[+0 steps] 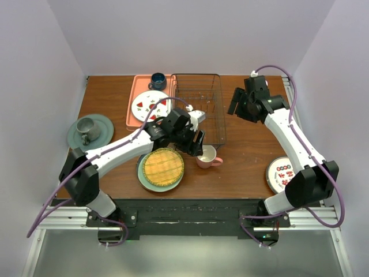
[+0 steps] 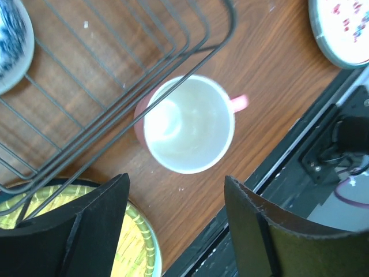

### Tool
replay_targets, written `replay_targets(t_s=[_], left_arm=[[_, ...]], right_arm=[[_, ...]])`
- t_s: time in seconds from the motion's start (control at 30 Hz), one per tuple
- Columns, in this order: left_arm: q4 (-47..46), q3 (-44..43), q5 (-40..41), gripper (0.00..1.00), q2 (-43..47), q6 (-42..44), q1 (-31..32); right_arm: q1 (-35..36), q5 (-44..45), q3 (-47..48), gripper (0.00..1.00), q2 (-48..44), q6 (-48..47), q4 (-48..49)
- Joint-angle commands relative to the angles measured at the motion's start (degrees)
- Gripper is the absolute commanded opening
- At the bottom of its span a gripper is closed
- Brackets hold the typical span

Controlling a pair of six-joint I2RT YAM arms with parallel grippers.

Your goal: Load the mixed dishes into the dish rack

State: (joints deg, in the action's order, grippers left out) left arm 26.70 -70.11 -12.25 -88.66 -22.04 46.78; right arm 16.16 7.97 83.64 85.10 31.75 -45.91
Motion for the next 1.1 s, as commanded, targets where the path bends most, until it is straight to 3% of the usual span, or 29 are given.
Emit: replay_targets(t_s=[0.0,0.43,0.73,0.83,1.07], left_arm=[[3.6,-3.1,-0.7,0.70,-4.2,-1.3,0.1],[1.9,-8.6,0.8,0.64,-13.5,-2.7,0.1],[3.8,-7.6,-0.1,0.52,-14.0,-3.3,0.1],[4.0,-6.5,-0.8,0.41,-13.7,-3.3,0.1],[4.5,-5.7,-2.4,0.00,-11.2,-2.6,0.1]], right_arm=[[0.0,0.0,-1.0,0.72,-3.1,1.4,0.4],[-0.1,0.5,-5.2,0.71,-6.7,2.6,0.0],[-0.1,1.1,-5.7,0.71,-7.8,2.5,-0.3],[0.0,1.3,-5.8,0.71,-7.7,2.5,-0.3],[0.0,1.2,-5.8,0.71,-7.9,2.7,-0.3]])
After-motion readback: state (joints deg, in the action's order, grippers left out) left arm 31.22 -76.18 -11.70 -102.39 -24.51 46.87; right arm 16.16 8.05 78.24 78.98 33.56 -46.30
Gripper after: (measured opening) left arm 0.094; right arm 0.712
